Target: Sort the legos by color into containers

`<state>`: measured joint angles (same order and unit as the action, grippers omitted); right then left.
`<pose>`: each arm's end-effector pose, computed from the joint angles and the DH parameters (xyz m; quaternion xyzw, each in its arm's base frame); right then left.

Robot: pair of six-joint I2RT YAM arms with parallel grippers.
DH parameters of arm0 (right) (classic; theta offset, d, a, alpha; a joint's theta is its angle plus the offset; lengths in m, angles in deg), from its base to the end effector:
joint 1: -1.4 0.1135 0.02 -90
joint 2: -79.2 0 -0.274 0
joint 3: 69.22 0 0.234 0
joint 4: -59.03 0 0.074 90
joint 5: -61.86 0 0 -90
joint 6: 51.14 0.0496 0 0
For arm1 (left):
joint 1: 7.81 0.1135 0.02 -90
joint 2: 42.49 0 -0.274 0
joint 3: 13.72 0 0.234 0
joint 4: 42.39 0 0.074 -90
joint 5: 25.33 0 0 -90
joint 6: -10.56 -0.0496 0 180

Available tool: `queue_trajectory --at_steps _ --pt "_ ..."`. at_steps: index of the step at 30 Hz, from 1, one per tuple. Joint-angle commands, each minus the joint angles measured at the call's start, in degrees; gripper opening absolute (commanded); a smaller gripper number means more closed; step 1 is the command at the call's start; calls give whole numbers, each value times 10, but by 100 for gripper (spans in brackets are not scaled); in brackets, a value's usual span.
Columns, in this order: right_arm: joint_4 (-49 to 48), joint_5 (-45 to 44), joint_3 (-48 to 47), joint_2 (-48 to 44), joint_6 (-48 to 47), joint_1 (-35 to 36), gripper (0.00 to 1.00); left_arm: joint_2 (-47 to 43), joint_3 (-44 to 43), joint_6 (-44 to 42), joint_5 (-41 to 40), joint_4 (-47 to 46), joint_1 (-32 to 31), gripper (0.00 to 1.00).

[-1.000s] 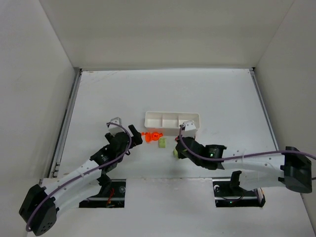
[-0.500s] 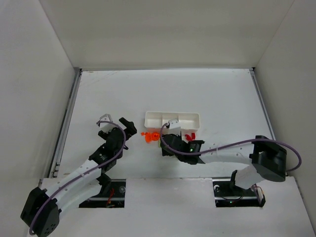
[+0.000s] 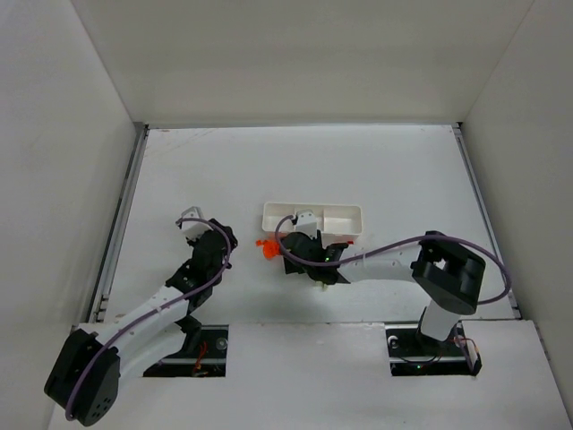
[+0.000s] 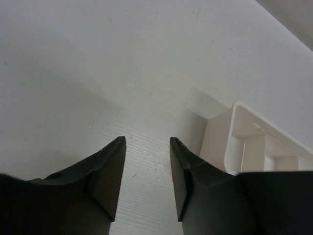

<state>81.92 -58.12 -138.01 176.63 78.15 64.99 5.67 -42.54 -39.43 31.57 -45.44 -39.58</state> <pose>0.1706 0.2877 0.1815 -0.1087 0.9096 0.0966 0.3893 0.1579 -0.0659 0.2077 -0.2255 0.7527 -0.1524 0.5994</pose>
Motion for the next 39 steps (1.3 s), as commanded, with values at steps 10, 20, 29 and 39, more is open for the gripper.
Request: queue_trajectory --at_steps 10,20,29,39 --pt "-15 11 -16 -10 8 -10 31 -48 42 -37 41 -81 13 33" --pt "0 -3 26 -186 -41 -101 31 -30 35 -30 63 -84 3 46" --pt "-30 8 51 -170 -56 -227 33 0 37 -41 80 -135 -25 49" --pt "-38 7 58 -175 -61 -248 60 38 30 -35 88 -157 -36 49"
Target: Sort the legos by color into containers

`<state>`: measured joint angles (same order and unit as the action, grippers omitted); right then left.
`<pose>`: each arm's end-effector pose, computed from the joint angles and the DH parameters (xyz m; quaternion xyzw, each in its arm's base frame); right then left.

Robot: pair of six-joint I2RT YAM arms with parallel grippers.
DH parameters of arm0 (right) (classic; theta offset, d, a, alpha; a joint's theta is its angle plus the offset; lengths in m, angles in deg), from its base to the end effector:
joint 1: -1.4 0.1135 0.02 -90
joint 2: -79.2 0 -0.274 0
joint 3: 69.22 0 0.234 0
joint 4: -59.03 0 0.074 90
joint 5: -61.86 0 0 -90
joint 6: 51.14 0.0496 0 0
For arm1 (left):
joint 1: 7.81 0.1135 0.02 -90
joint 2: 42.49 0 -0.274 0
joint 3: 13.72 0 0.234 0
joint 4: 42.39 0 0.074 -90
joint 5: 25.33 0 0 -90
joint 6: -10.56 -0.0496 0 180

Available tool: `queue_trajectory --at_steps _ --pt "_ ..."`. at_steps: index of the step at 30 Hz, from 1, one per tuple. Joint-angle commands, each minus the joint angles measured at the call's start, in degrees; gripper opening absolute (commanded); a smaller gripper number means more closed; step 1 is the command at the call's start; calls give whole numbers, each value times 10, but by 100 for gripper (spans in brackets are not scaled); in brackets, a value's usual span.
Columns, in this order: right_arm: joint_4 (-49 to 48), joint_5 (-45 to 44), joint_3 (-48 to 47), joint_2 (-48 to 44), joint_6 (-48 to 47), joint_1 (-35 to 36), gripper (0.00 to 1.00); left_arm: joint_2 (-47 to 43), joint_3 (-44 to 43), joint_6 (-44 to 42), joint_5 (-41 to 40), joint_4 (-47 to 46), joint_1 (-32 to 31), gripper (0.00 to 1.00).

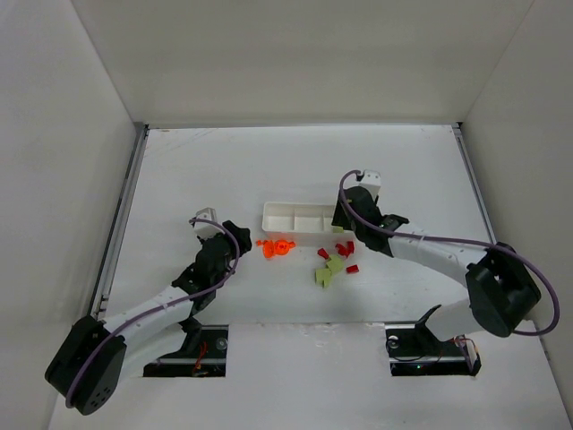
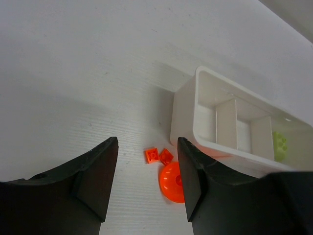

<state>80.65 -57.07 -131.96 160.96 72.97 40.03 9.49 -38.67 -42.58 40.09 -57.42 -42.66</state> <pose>0.2423 0.1630 0.2319 0.0695 0.8833 0.0570 0.4601 0.1564 -0.0837 0.1982 -0.1473 0.7569 -0.2261 0.5953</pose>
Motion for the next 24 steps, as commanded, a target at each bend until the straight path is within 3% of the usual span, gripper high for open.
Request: queue_trajectory --at_steps 1,6,10,13,24 --pt "-25 -4 1 -28 -9 2 63 0 -9 -4 1 -39 -8 49" --pt "-9 -2 37 -98 -10 33 68 -4 -6 -2 0 -42 -9 49" --pt "27 26 90 -152 24 97 45 -1 -7 0 6 -41 -9 48" --pt "56 34 122 -172 63 138 40 8 -13 -9 0 -44 -24 47" --pt "90 63 135 -156 103 270 68 23 -30 -30 -24 -46 -87 43"
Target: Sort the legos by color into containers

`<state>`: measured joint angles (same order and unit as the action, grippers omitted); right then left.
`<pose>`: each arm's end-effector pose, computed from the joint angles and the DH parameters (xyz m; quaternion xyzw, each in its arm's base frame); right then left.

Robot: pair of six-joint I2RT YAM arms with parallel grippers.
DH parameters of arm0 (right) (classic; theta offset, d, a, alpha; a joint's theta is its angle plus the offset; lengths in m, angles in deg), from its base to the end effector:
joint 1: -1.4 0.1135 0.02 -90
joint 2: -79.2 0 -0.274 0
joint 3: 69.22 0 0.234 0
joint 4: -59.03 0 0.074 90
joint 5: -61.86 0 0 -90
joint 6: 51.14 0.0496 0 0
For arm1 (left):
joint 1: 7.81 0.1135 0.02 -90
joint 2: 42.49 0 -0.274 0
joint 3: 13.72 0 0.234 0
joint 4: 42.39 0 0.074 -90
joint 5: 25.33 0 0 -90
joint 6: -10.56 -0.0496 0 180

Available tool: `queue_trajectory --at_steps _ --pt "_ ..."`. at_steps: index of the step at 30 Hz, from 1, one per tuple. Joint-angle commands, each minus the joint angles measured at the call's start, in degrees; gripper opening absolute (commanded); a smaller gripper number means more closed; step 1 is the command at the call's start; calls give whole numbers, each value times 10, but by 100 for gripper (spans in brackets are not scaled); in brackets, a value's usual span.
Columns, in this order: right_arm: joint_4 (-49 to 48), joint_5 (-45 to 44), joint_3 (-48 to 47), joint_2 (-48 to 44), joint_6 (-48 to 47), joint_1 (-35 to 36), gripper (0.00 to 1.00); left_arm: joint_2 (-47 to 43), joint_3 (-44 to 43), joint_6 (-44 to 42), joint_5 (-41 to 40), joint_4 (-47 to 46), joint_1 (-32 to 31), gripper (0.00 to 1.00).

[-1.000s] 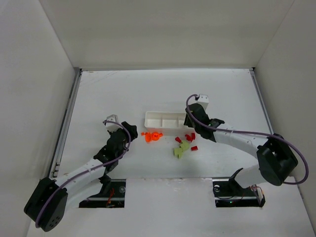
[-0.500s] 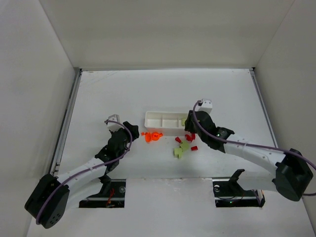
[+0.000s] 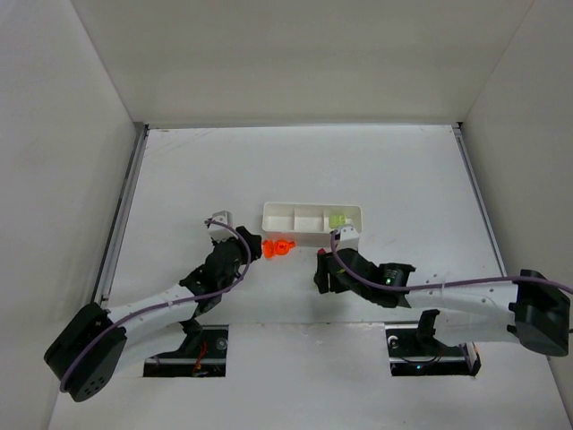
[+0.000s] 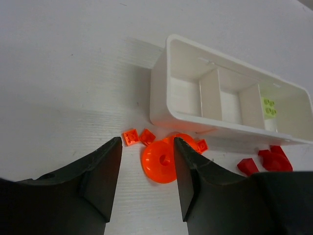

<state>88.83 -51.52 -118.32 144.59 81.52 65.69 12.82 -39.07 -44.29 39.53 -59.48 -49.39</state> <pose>0.1103 0.1837 0.2109 -0.0960 0.9063 0.1824 0.3689 0.1507 -0.1055 0.1955 -0.0927 0.7696 -0.2442 0.5827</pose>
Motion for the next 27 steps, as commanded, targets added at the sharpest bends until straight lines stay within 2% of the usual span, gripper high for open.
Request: queue_trajectory --at_steps 1,5,8,12,16,22,27 --pt "6 9 2 11 20 14 68 -14 -34 -12 -19 -8 -29 43" --pt "4 12 7 22 16 12 64 -27 -81 17 -19 95 -71 43" --pt "1 13 1 47 13 0 62 -16 -124 56 10 174 -84 44" --pt "-7 8 -13 83 3 -4 58 11 -144 111 56 221 -85 45" --pt "-19 -1 -20 115 0 -9 53 17 -134 150 115 223 -79 51" --pt "-55 -22 -9 127 -1 -8 41 24 -123 164 149 200 -87 61" --pt "-63 -30 -7 116 -1 -1 32 40 -123 184 173 177 -100 63"
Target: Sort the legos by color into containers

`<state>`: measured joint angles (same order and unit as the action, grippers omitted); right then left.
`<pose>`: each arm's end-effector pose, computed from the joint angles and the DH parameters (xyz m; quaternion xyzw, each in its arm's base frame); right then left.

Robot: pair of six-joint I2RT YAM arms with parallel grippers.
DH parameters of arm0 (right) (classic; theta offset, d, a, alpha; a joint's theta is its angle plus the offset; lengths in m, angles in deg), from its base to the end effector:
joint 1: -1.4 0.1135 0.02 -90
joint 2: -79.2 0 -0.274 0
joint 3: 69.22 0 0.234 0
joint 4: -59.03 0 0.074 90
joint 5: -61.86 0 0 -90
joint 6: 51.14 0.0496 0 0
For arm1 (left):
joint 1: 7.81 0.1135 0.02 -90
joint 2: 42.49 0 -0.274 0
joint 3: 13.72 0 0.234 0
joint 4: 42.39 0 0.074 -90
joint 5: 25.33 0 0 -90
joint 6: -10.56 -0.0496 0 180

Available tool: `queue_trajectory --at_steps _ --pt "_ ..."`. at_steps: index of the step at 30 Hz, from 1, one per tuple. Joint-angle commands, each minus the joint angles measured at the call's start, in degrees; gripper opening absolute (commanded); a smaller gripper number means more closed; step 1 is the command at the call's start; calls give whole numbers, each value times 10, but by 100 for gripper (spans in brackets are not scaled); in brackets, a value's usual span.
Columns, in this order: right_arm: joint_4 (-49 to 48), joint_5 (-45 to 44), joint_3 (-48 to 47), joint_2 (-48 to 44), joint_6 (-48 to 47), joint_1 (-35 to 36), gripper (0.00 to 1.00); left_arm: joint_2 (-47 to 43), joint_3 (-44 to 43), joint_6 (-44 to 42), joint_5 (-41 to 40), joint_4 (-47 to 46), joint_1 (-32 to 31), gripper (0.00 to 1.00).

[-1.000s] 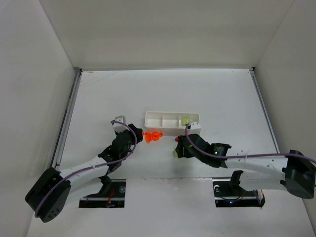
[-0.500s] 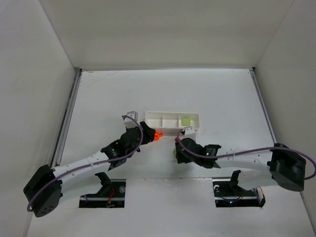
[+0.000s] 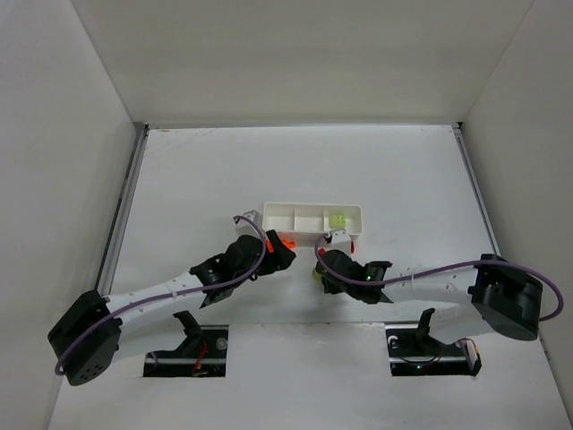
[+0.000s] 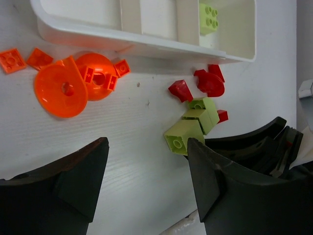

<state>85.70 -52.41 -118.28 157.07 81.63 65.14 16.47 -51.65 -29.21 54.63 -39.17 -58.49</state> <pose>0.1223 0.2017 0.1704 -0.1086 0.9294 0.1123 0.3344 0.1392 -0.1563 0.2138 -0.0442 0.8368 -0.3702 0.4009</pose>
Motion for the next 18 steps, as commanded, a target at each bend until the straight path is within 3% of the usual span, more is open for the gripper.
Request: queue_trajectory --at_steps 1,18 --pt "-32 -22 -7 -10 -2 7 30 7 7 35 20 -33 -14 64" --pt "-90 -21 -26 -12 0 11 23 87 29 112 -7 -182 -61 62"
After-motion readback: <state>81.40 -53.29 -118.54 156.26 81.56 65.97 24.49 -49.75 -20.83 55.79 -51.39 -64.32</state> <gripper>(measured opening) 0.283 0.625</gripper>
